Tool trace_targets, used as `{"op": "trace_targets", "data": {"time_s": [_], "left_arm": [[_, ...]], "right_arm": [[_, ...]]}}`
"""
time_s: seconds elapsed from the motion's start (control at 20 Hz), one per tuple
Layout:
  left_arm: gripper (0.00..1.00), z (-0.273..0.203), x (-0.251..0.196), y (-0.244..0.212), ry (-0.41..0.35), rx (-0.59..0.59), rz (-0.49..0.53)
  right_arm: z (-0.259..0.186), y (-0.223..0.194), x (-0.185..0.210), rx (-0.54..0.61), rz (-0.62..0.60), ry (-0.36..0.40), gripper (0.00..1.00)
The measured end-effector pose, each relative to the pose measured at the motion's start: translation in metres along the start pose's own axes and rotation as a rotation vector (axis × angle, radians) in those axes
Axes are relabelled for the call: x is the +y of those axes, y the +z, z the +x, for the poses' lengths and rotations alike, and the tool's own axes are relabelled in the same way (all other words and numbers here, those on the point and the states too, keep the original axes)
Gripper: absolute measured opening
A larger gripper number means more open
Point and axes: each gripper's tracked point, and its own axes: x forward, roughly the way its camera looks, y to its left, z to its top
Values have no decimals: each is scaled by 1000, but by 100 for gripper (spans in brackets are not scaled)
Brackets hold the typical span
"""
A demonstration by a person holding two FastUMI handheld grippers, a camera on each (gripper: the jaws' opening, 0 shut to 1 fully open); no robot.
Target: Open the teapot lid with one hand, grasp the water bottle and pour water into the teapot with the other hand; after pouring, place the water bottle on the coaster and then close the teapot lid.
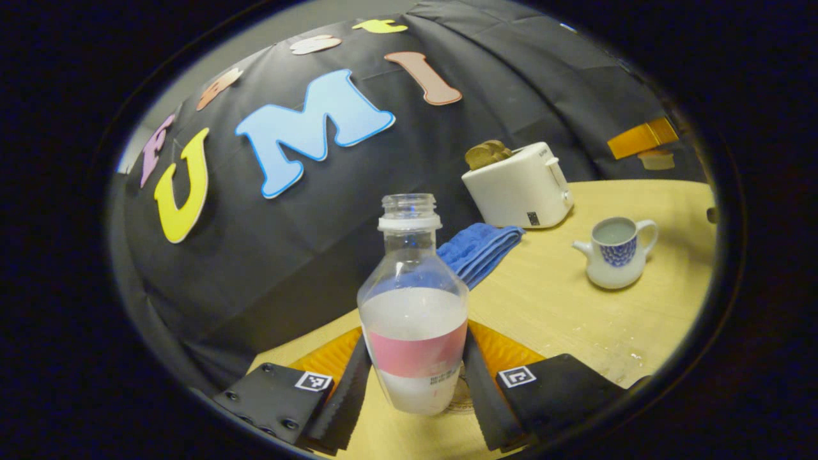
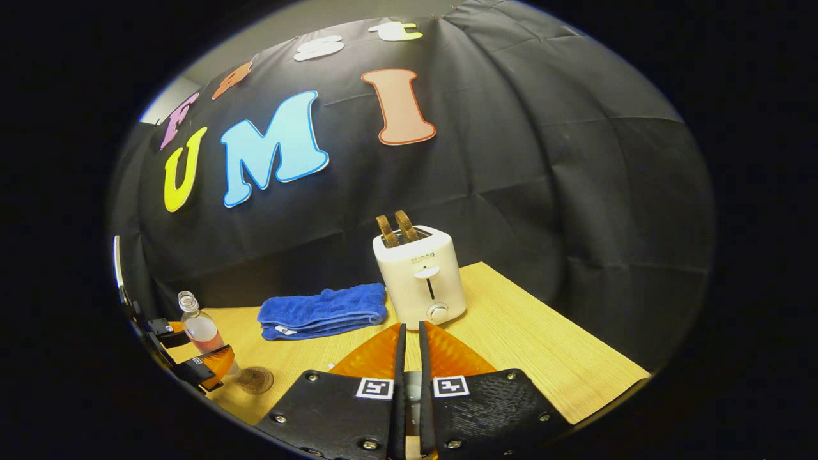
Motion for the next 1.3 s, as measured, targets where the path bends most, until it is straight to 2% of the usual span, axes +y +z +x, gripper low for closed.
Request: {"op": "trace_targets", "data": {"time_s": [0.25, 0.35, 0.45, 0.55, 0.85, 1.2, 1.3], "left_arm": [[87, 1, 11, -6, -8, -47, -275], [86, -5, 15, -4, -15, -60, -324], [86, -6, 16, -10, -6, -38, -331], [86, -4, 20, -4, 7, -69, -362], [86, 0, 9, -1, -23, -96, -427], [88, 0, 7, -1, -32, -90, -437], [92, 1, 6, -2, -36, -86, -432]], "right_arm": [[1, -3, 3, 7, 0, 7, 8], [3, -4, 2, 11, -7, 1, 8], [2, -4, 3, 10, -10, 1, 8], [3, -4, 2, 11, -14, -4, 8], [4, -7, 1, 19, -22, -13, 8], [6, -9, 3, 25, -30, -12, 8], [7, -9, 3, 28, -33, -13, 8]]}}
